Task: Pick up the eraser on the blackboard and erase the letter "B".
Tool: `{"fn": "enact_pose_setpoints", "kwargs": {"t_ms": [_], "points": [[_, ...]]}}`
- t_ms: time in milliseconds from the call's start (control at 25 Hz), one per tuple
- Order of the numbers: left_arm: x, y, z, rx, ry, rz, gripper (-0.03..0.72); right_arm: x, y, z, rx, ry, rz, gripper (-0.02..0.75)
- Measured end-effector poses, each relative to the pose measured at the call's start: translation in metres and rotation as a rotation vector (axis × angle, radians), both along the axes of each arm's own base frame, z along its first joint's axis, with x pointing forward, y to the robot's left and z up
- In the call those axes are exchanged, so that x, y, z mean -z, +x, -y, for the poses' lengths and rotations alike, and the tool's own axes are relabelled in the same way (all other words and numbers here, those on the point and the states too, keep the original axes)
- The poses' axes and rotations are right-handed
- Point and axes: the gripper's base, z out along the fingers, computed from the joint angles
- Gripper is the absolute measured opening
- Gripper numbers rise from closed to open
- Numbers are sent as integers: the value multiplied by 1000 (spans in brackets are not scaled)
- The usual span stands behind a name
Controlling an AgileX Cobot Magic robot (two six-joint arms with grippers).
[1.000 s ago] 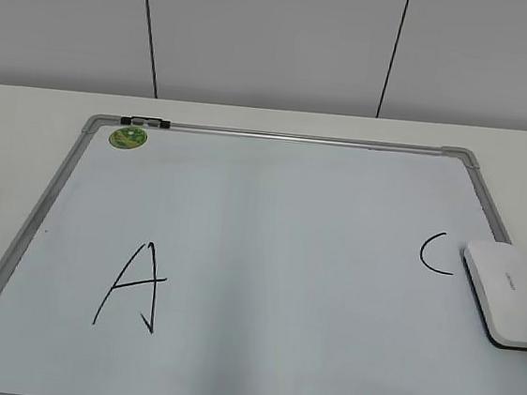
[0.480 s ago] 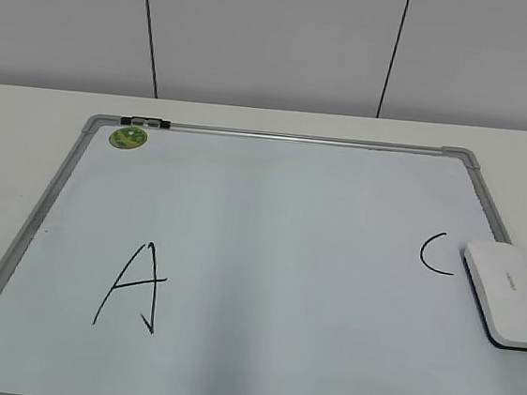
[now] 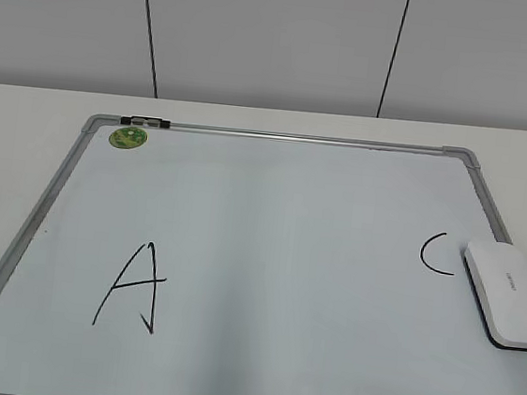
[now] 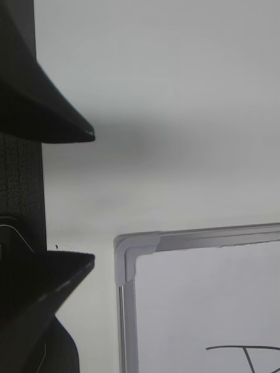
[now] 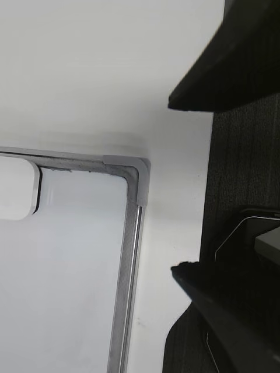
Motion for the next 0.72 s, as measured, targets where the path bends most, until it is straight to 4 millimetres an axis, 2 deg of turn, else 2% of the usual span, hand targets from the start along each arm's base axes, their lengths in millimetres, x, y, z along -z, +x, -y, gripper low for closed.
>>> {"fn": "enact_pose_setpoints", "kwargs": {"t_ms": [320, 520, 720], "points": [[0, 0, 0, 1, -4, 0, 438, 0, 0, 0, 4, 0, 0, 592], [1, -1, 7, 12, -82, -16, 437, 0, 0, 0, 4, 0, 0, 592], [1, -1, 3, 4, -32, -10, 437, 0, 0, 0, 1, -4, 1, 592]]}}
